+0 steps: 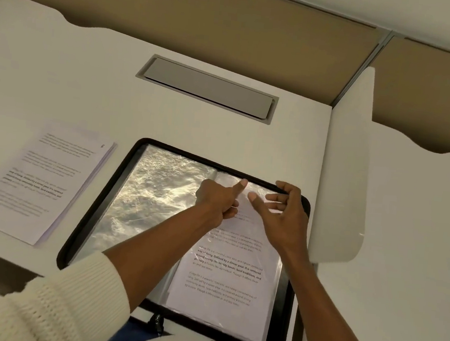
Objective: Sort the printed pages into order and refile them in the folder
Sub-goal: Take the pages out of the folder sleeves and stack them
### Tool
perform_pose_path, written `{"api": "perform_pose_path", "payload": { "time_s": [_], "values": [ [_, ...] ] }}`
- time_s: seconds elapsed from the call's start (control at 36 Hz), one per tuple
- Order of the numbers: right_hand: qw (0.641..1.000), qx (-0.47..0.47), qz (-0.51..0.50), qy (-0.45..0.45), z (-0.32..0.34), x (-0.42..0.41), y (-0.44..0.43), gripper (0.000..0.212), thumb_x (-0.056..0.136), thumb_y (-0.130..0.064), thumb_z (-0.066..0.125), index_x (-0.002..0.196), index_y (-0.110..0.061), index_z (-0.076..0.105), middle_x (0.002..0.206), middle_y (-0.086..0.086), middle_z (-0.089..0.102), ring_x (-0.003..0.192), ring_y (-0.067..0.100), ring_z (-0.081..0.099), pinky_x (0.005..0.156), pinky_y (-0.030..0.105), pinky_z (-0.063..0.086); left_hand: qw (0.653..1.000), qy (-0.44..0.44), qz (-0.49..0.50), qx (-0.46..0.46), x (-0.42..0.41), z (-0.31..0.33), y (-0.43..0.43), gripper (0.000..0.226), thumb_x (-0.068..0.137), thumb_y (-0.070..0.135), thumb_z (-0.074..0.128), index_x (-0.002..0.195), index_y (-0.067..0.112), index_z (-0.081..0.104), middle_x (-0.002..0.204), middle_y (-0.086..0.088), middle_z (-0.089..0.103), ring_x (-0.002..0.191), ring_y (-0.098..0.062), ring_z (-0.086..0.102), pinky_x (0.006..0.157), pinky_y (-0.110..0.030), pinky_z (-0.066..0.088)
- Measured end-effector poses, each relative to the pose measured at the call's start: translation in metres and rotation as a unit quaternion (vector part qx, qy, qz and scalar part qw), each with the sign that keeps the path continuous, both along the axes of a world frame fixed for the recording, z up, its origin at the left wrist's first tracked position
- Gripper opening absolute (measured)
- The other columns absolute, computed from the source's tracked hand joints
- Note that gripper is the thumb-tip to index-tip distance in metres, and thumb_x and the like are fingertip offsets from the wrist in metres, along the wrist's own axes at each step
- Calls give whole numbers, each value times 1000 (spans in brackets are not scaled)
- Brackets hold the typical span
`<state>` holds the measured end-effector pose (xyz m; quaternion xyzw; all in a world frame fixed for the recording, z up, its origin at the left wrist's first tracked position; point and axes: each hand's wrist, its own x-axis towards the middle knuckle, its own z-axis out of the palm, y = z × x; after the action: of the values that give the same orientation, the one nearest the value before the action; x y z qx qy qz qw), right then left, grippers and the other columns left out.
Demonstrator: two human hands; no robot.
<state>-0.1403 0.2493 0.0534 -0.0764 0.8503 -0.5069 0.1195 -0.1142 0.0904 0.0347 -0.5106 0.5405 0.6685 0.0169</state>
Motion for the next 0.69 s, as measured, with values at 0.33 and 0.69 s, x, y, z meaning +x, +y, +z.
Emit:
{"api": "perform_pose_path", "payload": {
  "time_s": [0.33, 0.69],
  "values": [
    [936, 278, 175, -130, 29, -81, -71, 53, 78, -49, 89, 102, -8, 67, 94, 11, 74, 80, 32, 76, 80, 49, 66, 998, 17, 52, -11, 10, -10, 13, 48, 103, 41, 67, 89, -5, 73, 66, -16, 71, 50, -22, 65, 51, -30, 59],
    [813, 446, 303, -223, 9, -111, -91, 42, 75, -4, 92, 112, 0, 72, 101, 23, 76, 80, 35, 79, 76, 49, 66, 999, 39, 31, -12, 23, -10, 9, 45, 105, 37, 65, 86, -2, 74, 71, -19, 75, 54, -22, 65, 57, -32, 56]
  ]
}}
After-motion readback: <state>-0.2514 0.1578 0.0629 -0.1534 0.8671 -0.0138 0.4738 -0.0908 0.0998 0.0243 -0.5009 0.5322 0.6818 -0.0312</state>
